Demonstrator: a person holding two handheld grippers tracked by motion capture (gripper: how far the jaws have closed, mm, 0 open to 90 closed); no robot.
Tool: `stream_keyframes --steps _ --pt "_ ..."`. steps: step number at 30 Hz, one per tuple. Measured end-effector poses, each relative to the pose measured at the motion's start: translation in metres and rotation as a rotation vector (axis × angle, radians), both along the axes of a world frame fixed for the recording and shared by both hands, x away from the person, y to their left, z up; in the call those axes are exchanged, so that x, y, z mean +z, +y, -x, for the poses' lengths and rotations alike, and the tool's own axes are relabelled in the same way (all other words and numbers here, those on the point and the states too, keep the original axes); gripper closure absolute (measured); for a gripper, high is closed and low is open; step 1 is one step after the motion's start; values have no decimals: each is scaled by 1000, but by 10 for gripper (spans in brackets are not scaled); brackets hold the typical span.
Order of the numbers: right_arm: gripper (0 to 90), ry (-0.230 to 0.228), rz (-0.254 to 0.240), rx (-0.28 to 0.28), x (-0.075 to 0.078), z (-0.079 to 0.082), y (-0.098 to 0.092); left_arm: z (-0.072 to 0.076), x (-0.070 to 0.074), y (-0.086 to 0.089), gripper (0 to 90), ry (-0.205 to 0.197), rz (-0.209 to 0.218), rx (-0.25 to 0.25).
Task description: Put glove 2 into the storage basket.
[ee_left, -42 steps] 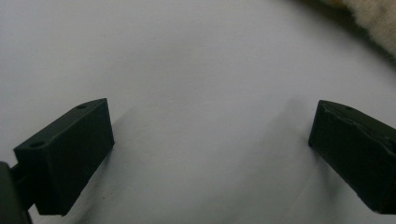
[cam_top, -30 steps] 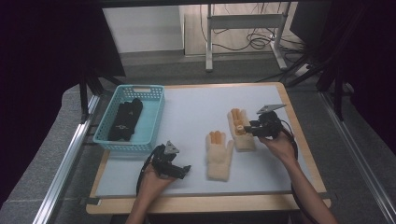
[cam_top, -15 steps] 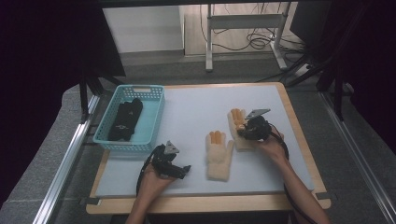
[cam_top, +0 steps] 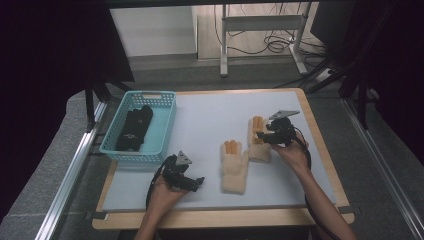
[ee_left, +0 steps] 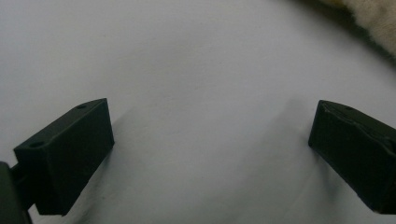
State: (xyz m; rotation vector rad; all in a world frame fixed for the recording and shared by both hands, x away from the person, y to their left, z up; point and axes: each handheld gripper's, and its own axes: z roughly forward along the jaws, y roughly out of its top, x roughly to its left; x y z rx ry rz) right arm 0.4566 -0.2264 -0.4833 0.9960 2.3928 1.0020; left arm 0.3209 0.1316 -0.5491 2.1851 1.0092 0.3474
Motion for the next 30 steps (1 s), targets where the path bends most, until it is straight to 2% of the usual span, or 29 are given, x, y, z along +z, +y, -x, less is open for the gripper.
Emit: stream_keyframes --steps 4,7,10,12,16,22,27,30 --pt "448 10 44 110 -11 -3 -1 0 0 0 3 0 -1 -1" --pt "444 0 83 170 -19 -7 0 0 0 0 3 0 -1 -1" --pt "454 -13 125 207 -28 -10 3 0 0 0 3 0 -2 -2" --pt "545 -25 131 225 -31 -11 6 0 0 0 3 0 -3 -2" --pt "635 -21 98 197 -28 -9 5 0 0 0 3 0 -5 -3" --pt "645 -7 -9 166 -11 -1 -13 0 0 0 3 1 -4 -2" --pt "646 -5 -72 172 10 16 -19 0 0 0 3 1 -3 -2" --pt "646 -11 -83 191 22 31 -14 0 0 0 3 1 -4 -2"
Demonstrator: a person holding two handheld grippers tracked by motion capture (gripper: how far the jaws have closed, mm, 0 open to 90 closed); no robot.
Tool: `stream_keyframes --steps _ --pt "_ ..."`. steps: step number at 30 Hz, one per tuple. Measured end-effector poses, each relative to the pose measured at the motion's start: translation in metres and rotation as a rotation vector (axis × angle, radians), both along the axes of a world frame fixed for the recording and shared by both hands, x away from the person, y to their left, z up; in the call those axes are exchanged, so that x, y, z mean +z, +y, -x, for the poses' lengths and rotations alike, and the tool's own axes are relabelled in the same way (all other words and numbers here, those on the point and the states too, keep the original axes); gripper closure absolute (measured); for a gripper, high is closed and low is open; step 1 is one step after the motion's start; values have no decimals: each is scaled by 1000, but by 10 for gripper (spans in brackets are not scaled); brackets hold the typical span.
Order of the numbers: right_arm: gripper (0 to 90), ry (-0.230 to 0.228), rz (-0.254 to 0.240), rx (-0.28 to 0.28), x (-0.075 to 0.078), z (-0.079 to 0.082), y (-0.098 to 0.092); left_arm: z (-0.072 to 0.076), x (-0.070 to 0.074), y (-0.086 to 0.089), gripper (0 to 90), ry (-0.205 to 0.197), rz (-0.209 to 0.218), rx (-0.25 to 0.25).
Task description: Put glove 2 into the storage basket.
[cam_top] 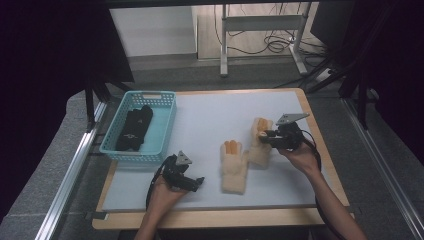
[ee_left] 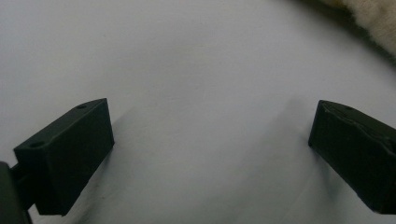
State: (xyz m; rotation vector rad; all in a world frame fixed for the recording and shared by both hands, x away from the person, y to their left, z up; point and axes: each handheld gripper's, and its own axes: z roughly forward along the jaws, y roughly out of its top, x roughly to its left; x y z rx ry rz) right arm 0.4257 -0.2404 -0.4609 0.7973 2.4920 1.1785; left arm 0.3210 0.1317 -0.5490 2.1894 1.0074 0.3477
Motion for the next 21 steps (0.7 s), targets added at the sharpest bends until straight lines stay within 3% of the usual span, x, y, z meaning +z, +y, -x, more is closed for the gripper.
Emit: stream_keyframes --steps 6,11,16,21 --pt "646 10 -23 60 18 29 18 0 0 0 3 -3 3 3" --pt "645 41 -25 116 21 53 43 0 0 0 3 -3 5 4" --pt "642 57 3 152 13 65 72 0 0 0 3 -3 2 2" --pt "632 56 65 132 -11 61 91 0 0 0 3 -3 2 2"
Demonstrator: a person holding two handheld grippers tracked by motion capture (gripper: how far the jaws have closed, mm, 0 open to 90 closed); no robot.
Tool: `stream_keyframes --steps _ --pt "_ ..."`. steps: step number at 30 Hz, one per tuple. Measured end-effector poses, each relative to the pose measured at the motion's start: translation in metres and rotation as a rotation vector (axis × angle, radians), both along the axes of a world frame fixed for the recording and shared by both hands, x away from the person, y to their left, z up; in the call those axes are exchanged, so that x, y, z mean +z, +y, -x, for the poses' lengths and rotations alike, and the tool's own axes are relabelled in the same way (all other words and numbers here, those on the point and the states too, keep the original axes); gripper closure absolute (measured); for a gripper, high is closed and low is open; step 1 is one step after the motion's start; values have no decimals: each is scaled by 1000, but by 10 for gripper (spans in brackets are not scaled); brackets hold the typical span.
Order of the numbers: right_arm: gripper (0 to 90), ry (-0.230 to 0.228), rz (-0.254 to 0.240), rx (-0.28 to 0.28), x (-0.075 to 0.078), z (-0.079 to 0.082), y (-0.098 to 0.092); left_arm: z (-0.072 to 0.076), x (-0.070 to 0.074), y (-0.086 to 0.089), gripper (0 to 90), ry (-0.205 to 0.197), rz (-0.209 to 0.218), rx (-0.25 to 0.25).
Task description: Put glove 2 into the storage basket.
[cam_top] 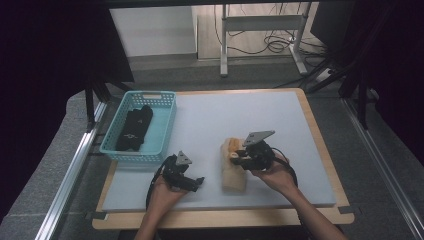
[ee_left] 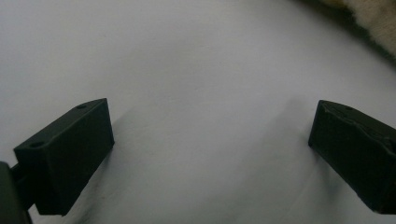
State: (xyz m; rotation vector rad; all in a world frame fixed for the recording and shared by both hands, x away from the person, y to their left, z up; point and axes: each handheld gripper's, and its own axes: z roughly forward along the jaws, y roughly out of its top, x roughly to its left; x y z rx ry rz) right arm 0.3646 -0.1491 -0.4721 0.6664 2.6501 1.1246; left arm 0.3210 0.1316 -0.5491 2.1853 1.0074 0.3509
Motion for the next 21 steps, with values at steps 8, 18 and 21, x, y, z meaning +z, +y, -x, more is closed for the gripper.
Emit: stream_keyframes --steps 8,18,21 --pt "462 -16 30 -20 -20 -3 5 0 0 0 3 1 -5 -4" --pt "458 -27 -31 -155 -7 -10 -51 0 0 0 3 1 -5 -4" --pt "572 -2 -28 -154 -15 -6 -62 0 0 0 3 3 -2 -2"
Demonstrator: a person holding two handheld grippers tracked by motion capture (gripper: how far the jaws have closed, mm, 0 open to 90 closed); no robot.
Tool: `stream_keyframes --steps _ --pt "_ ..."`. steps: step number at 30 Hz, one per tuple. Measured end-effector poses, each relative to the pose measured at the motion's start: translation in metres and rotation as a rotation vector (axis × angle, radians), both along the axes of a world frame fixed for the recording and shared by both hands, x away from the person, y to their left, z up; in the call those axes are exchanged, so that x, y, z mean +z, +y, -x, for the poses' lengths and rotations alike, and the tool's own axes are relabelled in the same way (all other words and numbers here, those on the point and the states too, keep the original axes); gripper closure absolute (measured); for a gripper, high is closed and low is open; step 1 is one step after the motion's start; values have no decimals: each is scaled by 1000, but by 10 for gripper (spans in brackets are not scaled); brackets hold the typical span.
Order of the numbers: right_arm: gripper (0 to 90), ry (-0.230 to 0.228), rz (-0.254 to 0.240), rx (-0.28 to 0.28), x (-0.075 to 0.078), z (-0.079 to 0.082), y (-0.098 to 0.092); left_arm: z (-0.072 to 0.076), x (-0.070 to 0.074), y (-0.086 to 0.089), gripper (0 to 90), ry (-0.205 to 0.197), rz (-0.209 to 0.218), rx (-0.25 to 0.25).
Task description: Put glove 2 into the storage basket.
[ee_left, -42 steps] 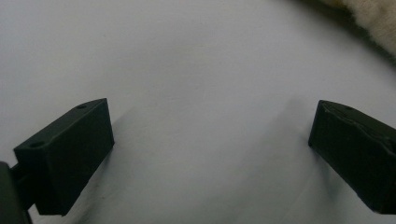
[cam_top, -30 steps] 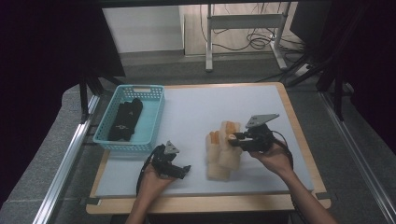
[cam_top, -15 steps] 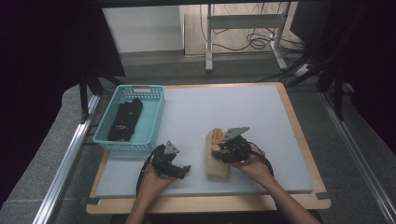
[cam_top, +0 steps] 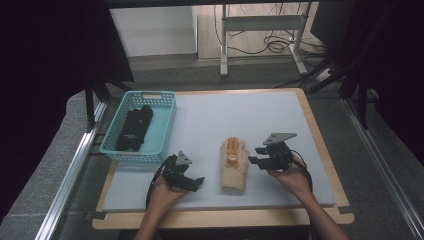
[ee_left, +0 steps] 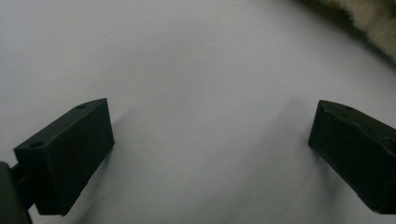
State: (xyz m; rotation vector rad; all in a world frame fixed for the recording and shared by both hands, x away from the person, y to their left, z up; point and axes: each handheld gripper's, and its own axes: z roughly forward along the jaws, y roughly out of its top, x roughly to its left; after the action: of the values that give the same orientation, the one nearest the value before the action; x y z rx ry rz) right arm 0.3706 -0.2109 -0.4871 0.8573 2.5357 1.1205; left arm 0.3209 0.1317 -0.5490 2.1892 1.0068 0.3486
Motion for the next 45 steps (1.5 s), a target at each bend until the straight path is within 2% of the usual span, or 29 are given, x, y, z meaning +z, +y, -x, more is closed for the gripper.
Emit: stream_keyframes --steps 5,7,9,11,13,15,18,25,28,31,35,45 --pt "745 15 0 37 -9 12 -5 0 0 0 3 0 1 1" --pt "779 22 1 59 -12 17 -4 0 0 0 3 0 1 0" --pt "783 30 10 84 -17 23 0 0 0 0 3 0 1 1" --pt "783 13 46 98 -23 26 5 0 0 0 3 -1 1 1" --pt "784 5 72 96 -29 27 10 0 0 0 3 -1 3 2" --pt "792 15 76 94 -34 25 13 0 0 0 3 -2 3 2" --pt "803 24 57 97 -37 23 17 0 0 0 3 -2 2 3" --pt "807 25 51 130 -39 26 34 2 1 2 17 -6 -2 0" --pt "807 31 41 141 -40 25 41 4 1 10 19 -5 -6 13" --pt "807 30 35 150 -41 24 49 5 0 23 7 -5 -13 51" --pt "806 24 34 149 -42 23 63 7 -1 31 1 -6 -13 69" --pt "807 -14 31 151 -46 17 95 9 -1 32 0 -25 -25 81"
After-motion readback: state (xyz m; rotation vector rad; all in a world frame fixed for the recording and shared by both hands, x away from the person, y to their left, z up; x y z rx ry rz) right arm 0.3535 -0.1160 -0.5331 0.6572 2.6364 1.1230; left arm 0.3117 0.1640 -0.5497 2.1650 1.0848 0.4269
